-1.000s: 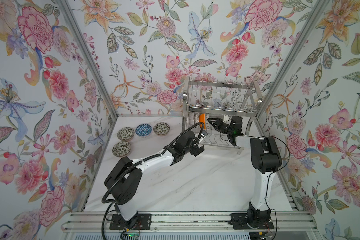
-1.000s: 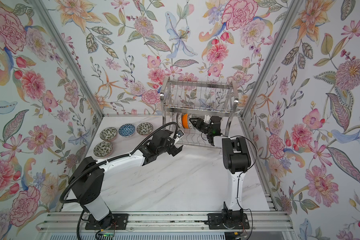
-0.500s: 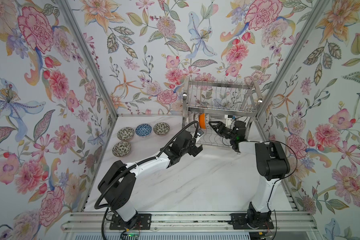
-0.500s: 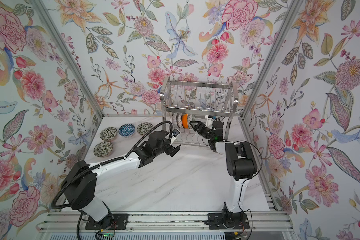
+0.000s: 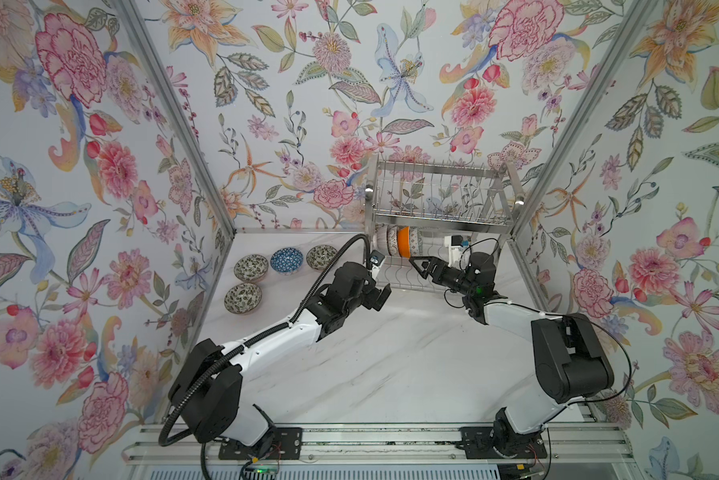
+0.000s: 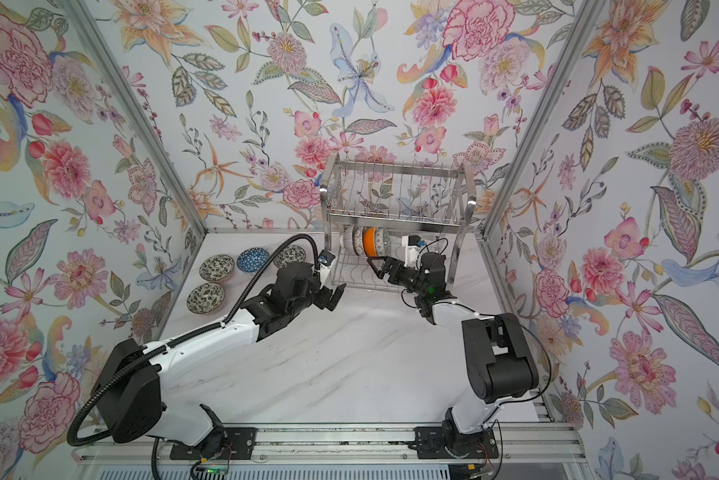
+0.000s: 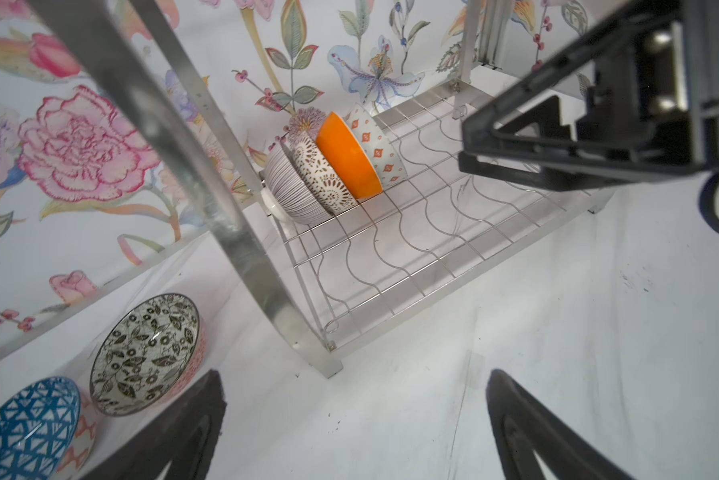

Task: Load the bowls into the dish rack
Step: 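Open the right gripper and withdraw it while the left gripper moves toward the table bowls, then grasp the rim of the black-leaf-patterned pink bowl with the left gripper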

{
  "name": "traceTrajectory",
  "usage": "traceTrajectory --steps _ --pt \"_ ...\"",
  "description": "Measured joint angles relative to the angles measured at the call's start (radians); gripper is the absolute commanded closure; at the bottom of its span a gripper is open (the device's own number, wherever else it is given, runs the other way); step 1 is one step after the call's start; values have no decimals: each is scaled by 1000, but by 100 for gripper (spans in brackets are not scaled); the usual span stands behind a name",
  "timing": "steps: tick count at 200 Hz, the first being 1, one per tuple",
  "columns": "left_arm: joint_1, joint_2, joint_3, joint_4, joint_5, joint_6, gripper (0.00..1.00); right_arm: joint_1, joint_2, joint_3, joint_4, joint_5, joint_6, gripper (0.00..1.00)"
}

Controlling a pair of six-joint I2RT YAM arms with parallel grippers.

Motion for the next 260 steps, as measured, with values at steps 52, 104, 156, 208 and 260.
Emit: traceTrajectory --steps 52,104,156,208,260 --pt "317 -109 -61 -96 -5 -236 1 208 -162 -13 -230 204 -261 1" --pt "647 -102 -89 -149 52 -338 1 396 -194 21 -365 409 -467 1" --pt "783 67 -101 -143 116 -365 1 545 -137 115 -409 546 -581 1" --pt "783 231 -40 -188 129 -334 1 608 -66 169 -456 656 -620 1" --pt "784 298 14 -257 93 -266 21 608 -65 170 -462 702 -630 1"
